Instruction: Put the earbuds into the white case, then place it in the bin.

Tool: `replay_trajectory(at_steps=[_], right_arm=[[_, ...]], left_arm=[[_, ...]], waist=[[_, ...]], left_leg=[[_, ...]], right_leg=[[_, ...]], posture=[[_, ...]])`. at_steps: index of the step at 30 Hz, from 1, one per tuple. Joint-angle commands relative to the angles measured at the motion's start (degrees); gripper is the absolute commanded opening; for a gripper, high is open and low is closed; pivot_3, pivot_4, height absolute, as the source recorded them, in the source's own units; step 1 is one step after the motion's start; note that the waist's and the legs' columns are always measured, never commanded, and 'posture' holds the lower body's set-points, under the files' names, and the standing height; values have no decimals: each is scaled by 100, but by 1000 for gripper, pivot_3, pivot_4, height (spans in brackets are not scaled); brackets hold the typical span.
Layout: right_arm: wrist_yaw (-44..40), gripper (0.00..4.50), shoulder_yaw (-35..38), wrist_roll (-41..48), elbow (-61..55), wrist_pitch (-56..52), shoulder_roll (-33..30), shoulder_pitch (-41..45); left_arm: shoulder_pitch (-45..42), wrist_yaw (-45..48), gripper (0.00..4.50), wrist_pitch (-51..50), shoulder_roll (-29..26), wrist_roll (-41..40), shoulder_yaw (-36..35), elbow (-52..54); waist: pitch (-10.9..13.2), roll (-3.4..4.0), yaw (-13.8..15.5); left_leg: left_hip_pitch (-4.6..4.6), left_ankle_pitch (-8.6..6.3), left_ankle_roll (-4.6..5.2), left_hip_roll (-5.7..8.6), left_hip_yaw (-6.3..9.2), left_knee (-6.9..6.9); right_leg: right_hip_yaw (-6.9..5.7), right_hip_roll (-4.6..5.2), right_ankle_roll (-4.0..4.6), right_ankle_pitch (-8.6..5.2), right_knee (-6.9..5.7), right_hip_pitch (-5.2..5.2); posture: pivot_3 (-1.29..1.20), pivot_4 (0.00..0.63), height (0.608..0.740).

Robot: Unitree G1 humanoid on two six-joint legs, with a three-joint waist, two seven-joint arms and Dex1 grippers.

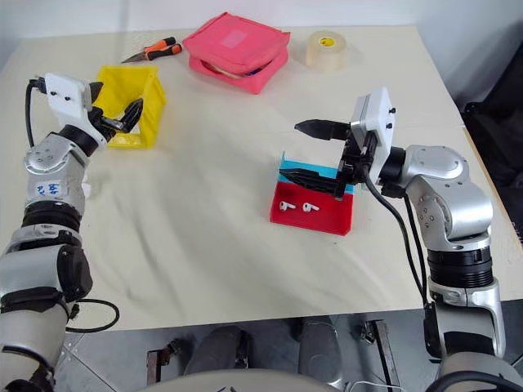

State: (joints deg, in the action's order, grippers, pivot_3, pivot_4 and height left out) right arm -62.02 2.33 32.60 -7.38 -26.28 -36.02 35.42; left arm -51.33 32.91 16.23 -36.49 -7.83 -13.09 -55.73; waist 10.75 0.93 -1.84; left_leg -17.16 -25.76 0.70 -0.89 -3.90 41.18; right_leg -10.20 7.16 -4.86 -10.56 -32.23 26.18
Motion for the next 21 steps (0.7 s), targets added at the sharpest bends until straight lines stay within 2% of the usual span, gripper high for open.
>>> replay_trajectory(at_steps=[1,2,5,6,14,21], right_arm=[[-115,4500,139,42,-107,93,-151,-7],[-175,4500,170,71,-103,76,-202,-49],[-590,4500,191,57,-10,121,-515,-301],[-713,4500,189,13,62,203,-603,-378],[-1449,4500,179,-158,575,488,-1153,-932],[-1492,4500,278,-178,738,603,-1181,-1137]], left_arm=[[560,581,4467,-309,-289,-519,-287,1116],[850,601,4467,-675,-382,-666,-397,1560],[1994,1728,4467,-970,-536,-1677,-820,3007],[2315,1801,4467,-1050,-631,-1724,-916,3232],[4421,2649,4467,-1355,-889,-2461,-1897,4198],[4964,2739,4467,-1189,-818,-2541,-2324,4420]], waist=[[0,0,-22],[0,0,-21],[0,0,-41],[1,-1,-37],[0,-1,60],[1,-1,92]], left_leg=[[-3,0,0,-1,-3,0],[-6,0,0,-2,-10,-1],[-7,0,0,-5,-17,-3],[-6,0,0,-5,-19,-3],[-3,-1,-2,-3,-20,1],[1,-4,-6,-3,-20,1]], right_leg=[[1,0,1,-1,-5,8],[3,0,4,-2,-12,19],[6,0,9,-5,-20,29],[5,2,9,-6,-20,30],[8,17,11,-7,-25,25],[8,17,14,-8,-30,24]], posture=[[0,150,740],[0,150,740],[0,150,740],[0,150,740],[0,150,740],[0,150,740]])
